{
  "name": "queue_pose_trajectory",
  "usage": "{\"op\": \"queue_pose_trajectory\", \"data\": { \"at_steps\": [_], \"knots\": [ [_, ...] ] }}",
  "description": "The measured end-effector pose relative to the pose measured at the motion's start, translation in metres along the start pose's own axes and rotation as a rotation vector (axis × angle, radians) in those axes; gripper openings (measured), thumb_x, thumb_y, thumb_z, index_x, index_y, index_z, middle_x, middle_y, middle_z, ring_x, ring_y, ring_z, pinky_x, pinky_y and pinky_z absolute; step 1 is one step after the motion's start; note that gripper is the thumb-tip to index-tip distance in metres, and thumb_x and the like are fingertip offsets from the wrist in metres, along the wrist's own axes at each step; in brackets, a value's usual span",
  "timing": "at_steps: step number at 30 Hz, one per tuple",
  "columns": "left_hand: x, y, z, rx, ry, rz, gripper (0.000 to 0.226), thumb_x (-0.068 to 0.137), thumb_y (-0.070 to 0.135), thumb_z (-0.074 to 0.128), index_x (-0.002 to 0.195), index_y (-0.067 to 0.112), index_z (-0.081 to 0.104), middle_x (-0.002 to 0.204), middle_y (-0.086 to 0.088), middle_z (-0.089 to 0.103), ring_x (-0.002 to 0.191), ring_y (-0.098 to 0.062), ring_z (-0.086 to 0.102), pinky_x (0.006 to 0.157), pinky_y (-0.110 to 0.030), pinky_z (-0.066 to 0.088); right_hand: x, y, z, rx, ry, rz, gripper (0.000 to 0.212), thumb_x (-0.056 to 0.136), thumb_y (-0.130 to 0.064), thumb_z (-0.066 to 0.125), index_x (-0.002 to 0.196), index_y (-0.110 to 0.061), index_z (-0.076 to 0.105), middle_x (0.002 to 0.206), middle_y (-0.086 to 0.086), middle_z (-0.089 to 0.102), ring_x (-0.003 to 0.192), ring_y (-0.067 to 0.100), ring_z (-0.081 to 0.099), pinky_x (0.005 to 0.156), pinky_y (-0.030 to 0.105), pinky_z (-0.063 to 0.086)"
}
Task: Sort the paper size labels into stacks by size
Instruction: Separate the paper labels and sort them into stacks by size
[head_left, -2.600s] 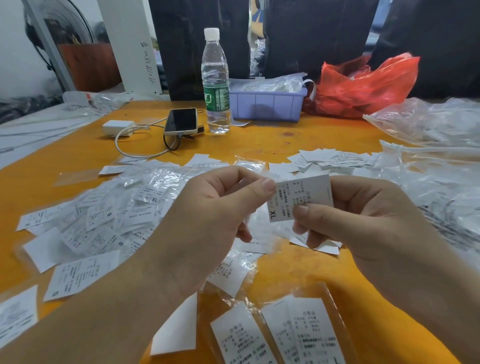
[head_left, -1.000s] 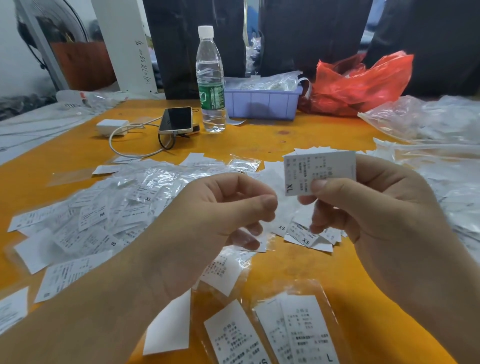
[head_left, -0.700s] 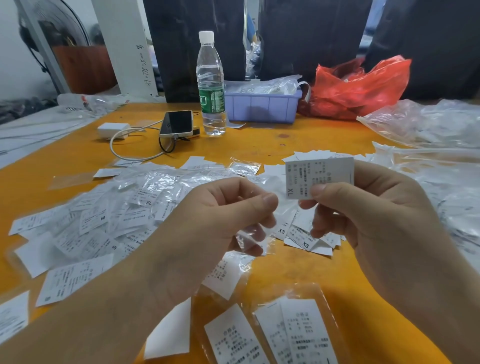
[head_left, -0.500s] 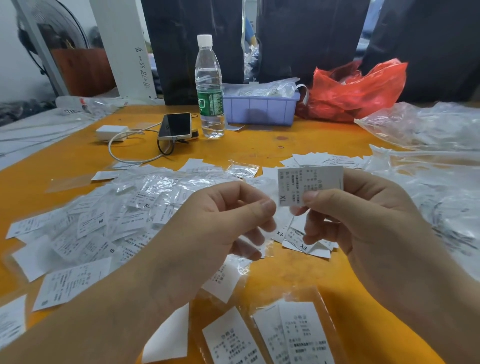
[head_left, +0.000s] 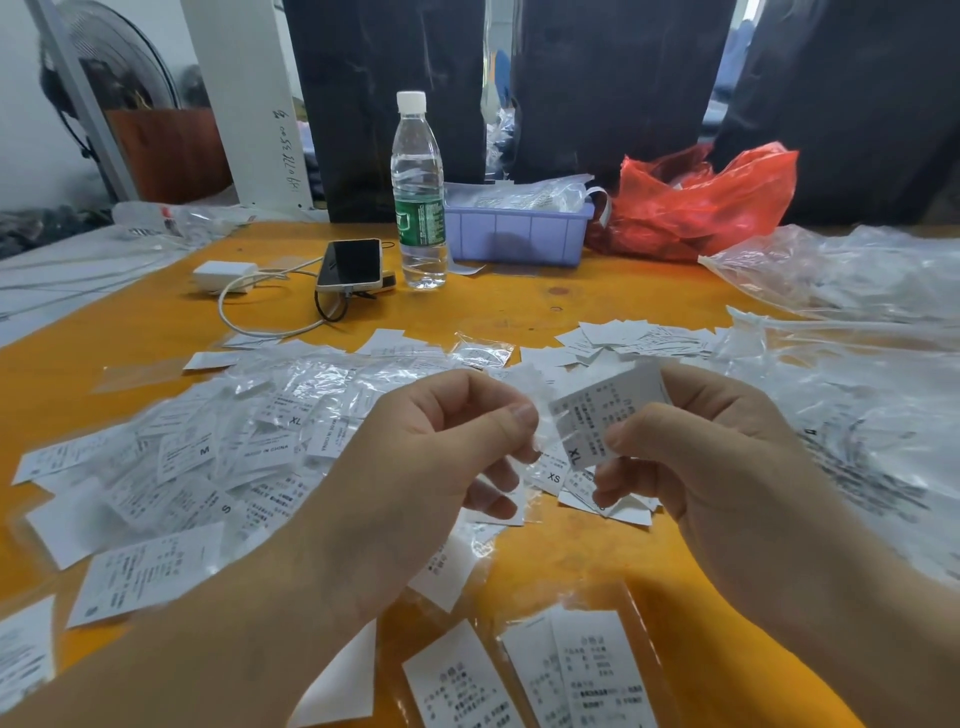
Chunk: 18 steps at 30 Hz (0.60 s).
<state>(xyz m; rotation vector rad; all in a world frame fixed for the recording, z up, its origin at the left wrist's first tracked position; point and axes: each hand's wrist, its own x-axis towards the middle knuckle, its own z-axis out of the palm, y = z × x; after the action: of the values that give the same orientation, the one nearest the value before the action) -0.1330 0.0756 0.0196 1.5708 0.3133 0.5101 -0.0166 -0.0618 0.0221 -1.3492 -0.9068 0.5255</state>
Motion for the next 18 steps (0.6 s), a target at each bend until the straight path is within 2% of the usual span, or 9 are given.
{"op": "queue_pose_trajectory", "data": {
  "at_steps": [5,7,11,14,18],
  "knots": [
    [-0.0012,-0.0013,0.0026,0.039,-0.039,0.019,0.011,0.077,0.026,0.077,0.073,0.017,0.073,0.068,-0.001,0.068,0.057,-0.009,0.060,0.056,-0.024,0.054,0.0004,0.0036,0.0013,-0.054,-0.011,0.024,0.021,0.069,-0.013,0.056,0.079,-0.016,0.075,0.071,0.010,0.067,0.056,0.014,0.058,0.056,0.027,0.052],
    [-0.0019,-0.0017,0.0029,0.055,-0.044,0.032,0.011,0.076,0.028,0.070,0.074,0.017,0.073,0.068,-0.002,0.069,0.058,-0.010,0.060,0.056,-0.025,0.054,0.0004,0.0039,0.0019,-0.063,-0.015,0.023,0.020,0.069,-0.014,0.057,0.078,-0.016,0.074,0.067,0.007,0.065,0.056,0.014,0.058,0.057,0.028,0.051],
    [-0.0034,-0.0005,0.0044,0.092,-0.049,0.056,0.012,0.076,0.030,0.069,0.075,0.018,0.072,0.069,-0.002,0.070,0.058,-0.010,0.062,0.057,-0.026,0.056,-0.0006,0.0042,0.0000,-0.083,-0.022,0.016,0.019,0.068,-0.014,0.056,0.076,-0.016,0.074,0.063,0.007,0.062,0.056,0.015,0.058,0.059,0.029,0.051],
    [-0.0037,0.0023,0.0038,0.090,-0.019,0.063,0.017,0.077,0.034,0.077,0.075,0.018,0.073,0.067,-0.001,0.069,0.057,-0.009,0.061,0.055,-0.023,0.055,-0.0007,0.0034,0.0001,-0.059,-0.038,0.008,0.020,0.069,-0.013,0.056,0.077,-0.016,0.074,0.066,0.008,0.065,0.056,0.015,0.058,0.057,0.027,0.052],
    [-0.0032,0.0036,0.0011,0.096,0.032,0.057,0.020,0.065,0.035,0.067,0.073,0.018,0.072,0.064,-0.001,0.069,0.053,-0.009,0.061,0.052,-0.021,0.054,0.0000,-0.0001,-0.0016,-0.010,-0.017,-0.031,0.022,0.071,-0.013,0.056,0.078,-0.021,0.075,0.072,0.009,0.067,0.056,0.014,0.058,0.055,0.026,0.051]
  ]
}}
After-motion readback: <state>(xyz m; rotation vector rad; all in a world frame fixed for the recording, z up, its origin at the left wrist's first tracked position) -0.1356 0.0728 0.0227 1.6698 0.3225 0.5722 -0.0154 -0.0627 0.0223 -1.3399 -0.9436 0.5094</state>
